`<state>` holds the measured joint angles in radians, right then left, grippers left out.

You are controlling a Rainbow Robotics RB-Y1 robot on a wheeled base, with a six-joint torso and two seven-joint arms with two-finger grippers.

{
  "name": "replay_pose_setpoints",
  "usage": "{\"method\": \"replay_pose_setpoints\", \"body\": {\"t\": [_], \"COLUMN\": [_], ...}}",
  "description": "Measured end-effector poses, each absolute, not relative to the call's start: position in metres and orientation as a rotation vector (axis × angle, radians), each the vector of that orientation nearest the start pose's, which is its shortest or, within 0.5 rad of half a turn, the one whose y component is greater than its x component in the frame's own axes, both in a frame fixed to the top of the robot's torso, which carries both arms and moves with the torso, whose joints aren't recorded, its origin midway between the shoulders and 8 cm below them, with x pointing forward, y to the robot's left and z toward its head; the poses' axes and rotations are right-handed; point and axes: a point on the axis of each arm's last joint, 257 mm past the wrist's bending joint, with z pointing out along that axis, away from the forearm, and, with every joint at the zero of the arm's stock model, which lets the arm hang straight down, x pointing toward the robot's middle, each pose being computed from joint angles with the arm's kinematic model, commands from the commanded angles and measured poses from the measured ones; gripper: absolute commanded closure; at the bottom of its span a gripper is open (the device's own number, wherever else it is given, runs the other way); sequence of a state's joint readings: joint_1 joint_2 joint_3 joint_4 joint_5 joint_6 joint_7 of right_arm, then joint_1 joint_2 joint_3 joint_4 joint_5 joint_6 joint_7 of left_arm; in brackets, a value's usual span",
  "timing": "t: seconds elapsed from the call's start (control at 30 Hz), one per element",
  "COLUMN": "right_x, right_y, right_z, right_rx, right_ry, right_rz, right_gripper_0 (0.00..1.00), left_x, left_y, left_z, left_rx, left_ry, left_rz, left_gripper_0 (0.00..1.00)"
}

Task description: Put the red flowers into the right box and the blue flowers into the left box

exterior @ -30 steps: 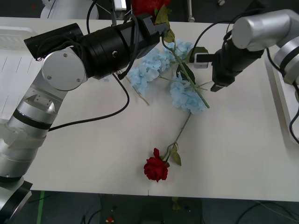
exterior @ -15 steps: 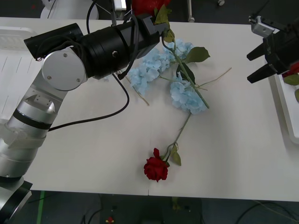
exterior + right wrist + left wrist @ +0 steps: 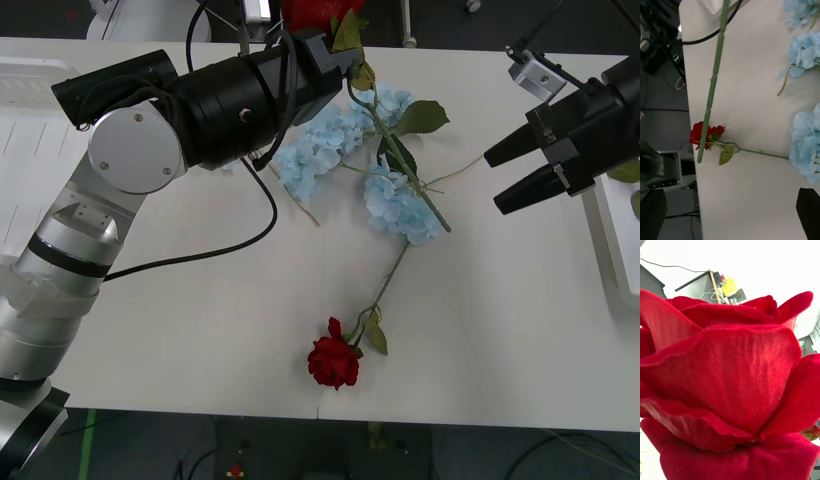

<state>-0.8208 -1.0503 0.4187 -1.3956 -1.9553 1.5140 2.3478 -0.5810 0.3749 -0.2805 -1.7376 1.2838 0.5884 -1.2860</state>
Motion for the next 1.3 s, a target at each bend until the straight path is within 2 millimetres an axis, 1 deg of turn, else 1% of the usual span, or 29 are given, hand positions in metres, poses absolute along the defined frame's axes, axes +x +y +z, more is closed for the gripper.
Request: {"method": "replay_pose_setpoints", "body": {"t": [0.07,0.2,0.37,0.53,0.67,0.73,0.77,0.8,0.83,0.87,0.9,0.93,1.0,1.1,1.2,1.3], "right_x": [0.435,0.438,0.435,0.427,0.42,0.418,0.417,0.417,0.416,0.416,0.416,0.417,0.418,0.422,0.422,0.422], "right_y": [-0.178,-0.165,-0.151,-0.135,-0.131,-0.129,-0.128,-0.127,-0.126,-0.124,-0.122,-0.12,-0.114,-0.105,-0.1,-0.099], "right_z": [-0.092,-0.092,-0.097,-0.103,-0.112,-0.116,-0.119,-0.122,-0.125,-0.127,-0.129,-0.131,-0.132,-0.131,-0.131,-0.132], "right_rx": [-1.355,-1.332,-1.183,-1.214,-1.233,-1.227,-1.224,-1.221,-1.222,-1.225,-1.228,-1.231,-1.228,-1.178,-1.097,-1.086], "right_ry": [2.117,2.108,2.241,2.224,2.225,2.232,2.24,2.245,2.248,2.249,2.249,2.247,2.241,2.247,2.303,2.311], "right_rz": [0.879,0.909,1.001,1.008,1.0,1.006,1.008,1.008,1.007,1.007,1.005,1.004,1.008,1.032,1.07,1.074], "right_gripper_0": [0.0,0.0,0.0,0.0,0.0,0.06,0.17,0.34,0.42,0.57,0.67,0.72,0.88,1.0,1.0,1.0], "left_x": [0.526,0.526,0.526,0.526,0.526,0.526,0.526,0.526,0.526,0.526,0.526,0.526,0.526,0.526,0.526,0.526], "left_y": [-0.034,-0.034,-0.035,-0.035,-0.035,-0.035,-0.035,-0.035,-0.035,-0.035,-0.035,-0.035,-0.035,-0.035,-0.035,-0.034], "left_z": [0.005,0.005,0.005,0.005,0.005,0.005,0.005,0.005,0.005,0.005,0.005,0.005,0.005,0.005,0.005,0.005], "left_rx": [0.091,0.09,0.09,0.09,0.089,0.089,0.089,0.089,0.089,0.089,0.089,0.089,0.089,0.089,0.089,0.089], "left_ry": [1.691,1.691,1.691,1.691,1.691,1.691,1.691,1.691,1.691,1.691,1.691,1.691,1.691,1.691,1.691,1.691], "left_rz": [-1.411,-1.415,-1.416,-1.416,-1.417,-1.417,-1.417,-1.417,-1.417,-1.417,-1.417,-1.417,-1.417,-1.417,-1.417,-1.417], "left_gripper_0": [1.0,1.0,1.0,1.0,1.0,1.0,1.0,1.0,1.0,1.0,1.0,1.0,1.0,1.0,1.0,1.0]}}
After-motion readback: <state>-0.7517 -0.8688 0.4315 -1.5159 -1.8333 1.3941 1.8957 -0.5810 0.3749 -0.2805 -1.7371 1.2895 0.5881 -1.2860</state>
